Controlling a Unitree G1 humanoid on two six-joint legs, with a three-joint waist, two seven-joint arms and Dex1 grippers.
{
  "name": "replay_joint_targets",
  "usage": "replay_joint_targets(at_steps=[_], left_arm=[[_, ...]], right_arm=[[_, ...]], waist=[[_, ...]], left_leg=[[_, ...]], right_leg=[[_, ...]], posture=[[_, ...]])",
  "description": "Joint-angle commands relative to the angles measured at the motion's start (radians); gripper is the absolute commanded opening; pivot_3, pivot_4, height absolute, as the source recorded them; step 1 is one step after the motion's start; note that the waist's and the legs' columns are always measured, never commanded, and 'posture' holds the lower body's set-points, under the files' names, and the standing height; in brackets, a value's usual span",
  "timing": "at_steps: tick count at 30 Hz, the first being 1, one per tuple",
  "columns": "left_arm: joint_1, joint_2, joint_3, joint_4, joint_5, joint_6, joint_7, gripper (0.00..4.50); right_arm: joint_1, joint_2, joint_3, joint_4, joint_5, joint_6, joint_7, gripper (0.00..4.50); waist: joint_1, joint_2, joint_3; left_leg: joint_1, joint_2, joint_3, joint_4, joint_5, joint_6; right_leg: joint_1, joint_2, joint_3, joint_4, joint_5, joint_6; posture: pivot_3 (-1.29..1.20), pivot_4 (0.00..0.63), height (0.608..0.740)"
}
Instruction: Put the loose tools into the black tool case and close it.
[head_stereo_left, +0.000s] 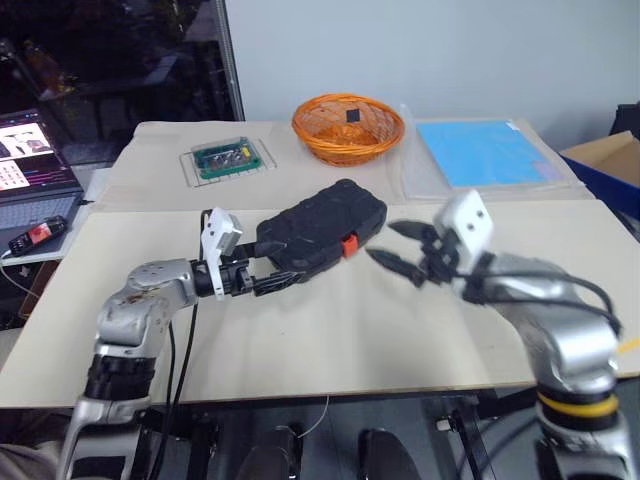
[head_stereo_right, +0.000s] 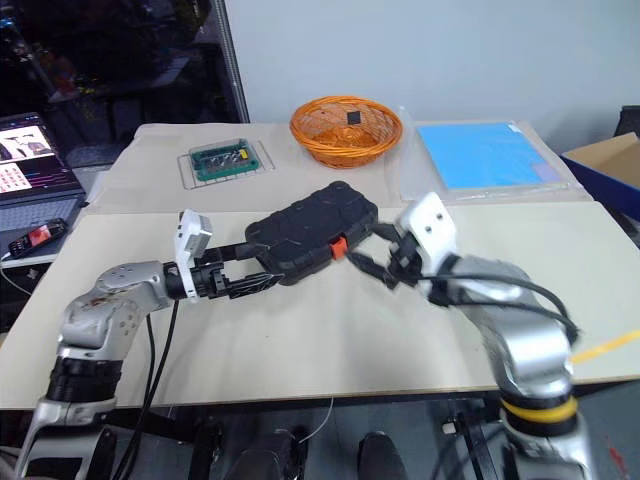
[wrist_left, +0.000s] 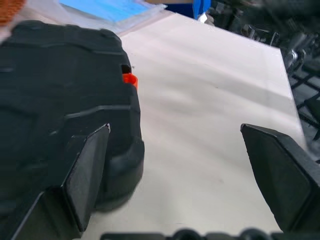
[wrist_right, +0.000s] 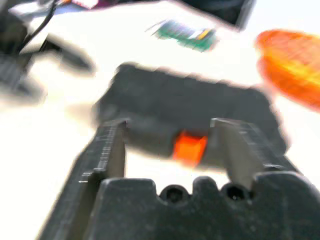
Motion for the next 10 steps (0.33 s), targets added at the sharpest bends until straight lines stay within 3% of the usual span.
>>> replay_joint_targets(at_steps=[1,5,10], left_arm=[[0.099,0.067,0.095,-0.119,-0.075,0.050,0.010,4.50],[0.231,0.127,0.147,-0.182,-0.092,0.040,0.004,4.50],[0.285,0.151,0.151,-0.189,-0.103,0.023,0.011,4.50]], right_arm=[[0.146,-0.093,-0.235,-0.117,0.072,0.020,0.069,4.49],[0.324,-0.130,-0.389,-0.144,0.078,-0.013,0.105,4.49],[0.429,-0.136,-0.417,-0.119,0.042,-0.090,0.107,4.49]], waist=[[0.003,0.000,0.000],[0.006,0.000,0.000],[0.013,0.000,0.000]], left_leg=[[0.000,0.000,0.000,0.000,0.000,0.000],[0.001,0.004,0.001,0.000,-0.001,-0.002],[0.001,0.005,0.002,0.000,-0.002,-0.002]], right_leg=[[0.001,0.000,0.000,-0.001,-0.002,0.003],[0.003,-0.001,-0.001,-0.007,-0.005,0.001],[0.002,-0.013,-0.003,-0.008,-0.005,-0.001]], posture=[[0.00,0.150,0.740],[0.00,0.150,0.740],[0.00,0.150,0.740]])
